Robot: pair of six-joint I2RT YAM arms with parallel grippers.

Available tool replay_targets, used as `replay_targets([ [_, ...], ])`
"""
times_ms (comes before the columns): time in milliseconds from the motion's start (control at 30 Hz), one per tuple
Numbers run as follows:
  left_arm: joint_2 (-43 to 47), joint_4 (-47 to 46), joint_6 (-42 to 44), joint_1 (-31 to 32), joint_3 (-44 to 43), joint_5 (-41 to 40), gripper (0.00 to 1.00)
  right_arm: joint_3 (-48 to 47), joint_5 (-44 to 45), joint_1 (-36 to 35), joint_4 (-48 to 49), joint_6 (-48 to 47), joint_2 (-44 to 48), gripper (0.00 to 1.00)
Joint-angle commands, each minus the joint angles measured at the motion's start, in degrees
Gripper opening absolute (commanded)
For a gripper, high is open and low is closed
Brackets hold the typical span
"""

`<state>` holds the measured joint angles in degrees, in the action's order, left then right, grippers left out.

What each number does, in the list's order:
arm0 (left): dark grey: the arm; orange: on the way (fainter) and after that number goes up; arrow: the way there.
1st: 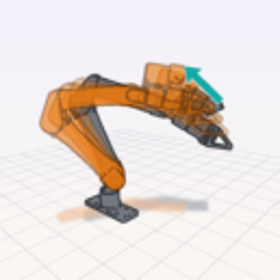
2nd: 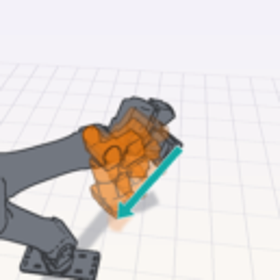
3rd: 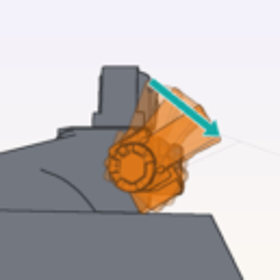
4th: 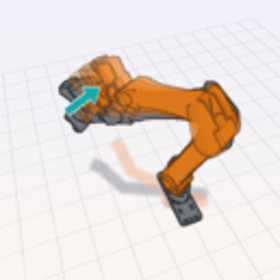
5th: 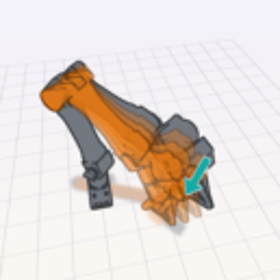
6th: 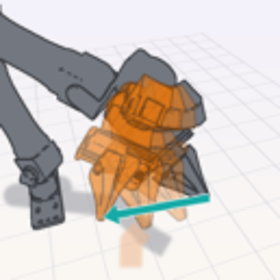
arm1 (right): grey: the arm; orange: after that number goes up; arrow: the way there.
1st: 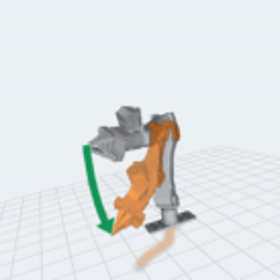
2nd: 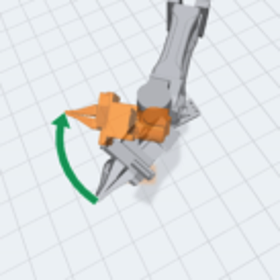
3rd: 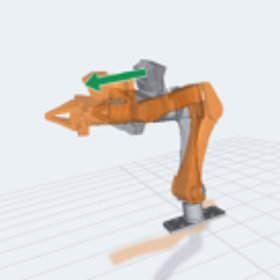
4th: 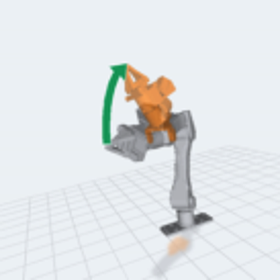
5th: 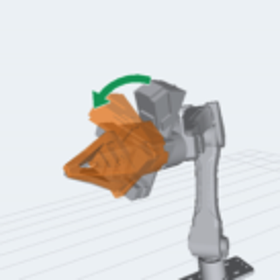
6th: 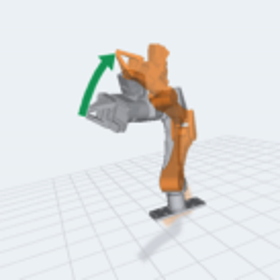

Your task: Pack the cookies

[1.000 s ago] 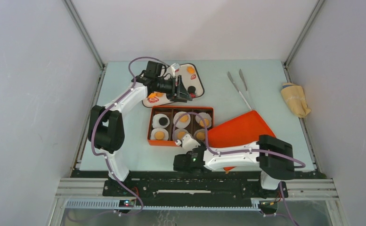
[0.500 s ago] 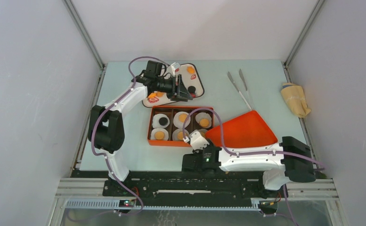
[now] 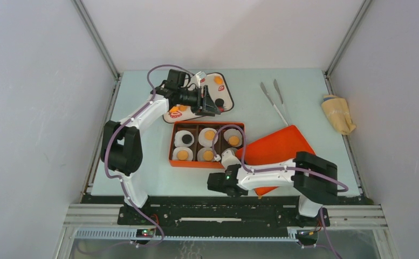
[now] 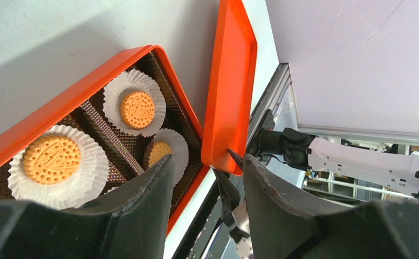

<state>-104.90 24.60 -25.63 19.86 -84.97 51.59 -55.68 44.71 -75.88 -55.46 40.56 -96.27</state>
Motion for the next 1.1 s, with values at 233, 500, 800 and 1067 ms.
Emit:
replay_targets([
  [233,3.15,-1.72,-0.75,0.01,0.07,2.11,0.54,-10.71,11.95,2.88,-25.27,25.33,-15.2,0.0],
  [500,3.59,-1.89,-0.69,0.01,-0.13,2.33,0.54,-16.12,13.91,0.28,-36.32,32.42,-18.82,0.0],
  [800,1.35,-0.91,-1.23,-0.62,-5.48,3.98,0.55,-18.14,16.46,-2.43,-36.61,27.74,-8.05,0.0],
  [1067,1.3,-8.21,-5.08,-1.44,-5.96,14.09,0.59,-28.04,21.95,-6.66,-36.56,17.91,-11.92,0.0],
])
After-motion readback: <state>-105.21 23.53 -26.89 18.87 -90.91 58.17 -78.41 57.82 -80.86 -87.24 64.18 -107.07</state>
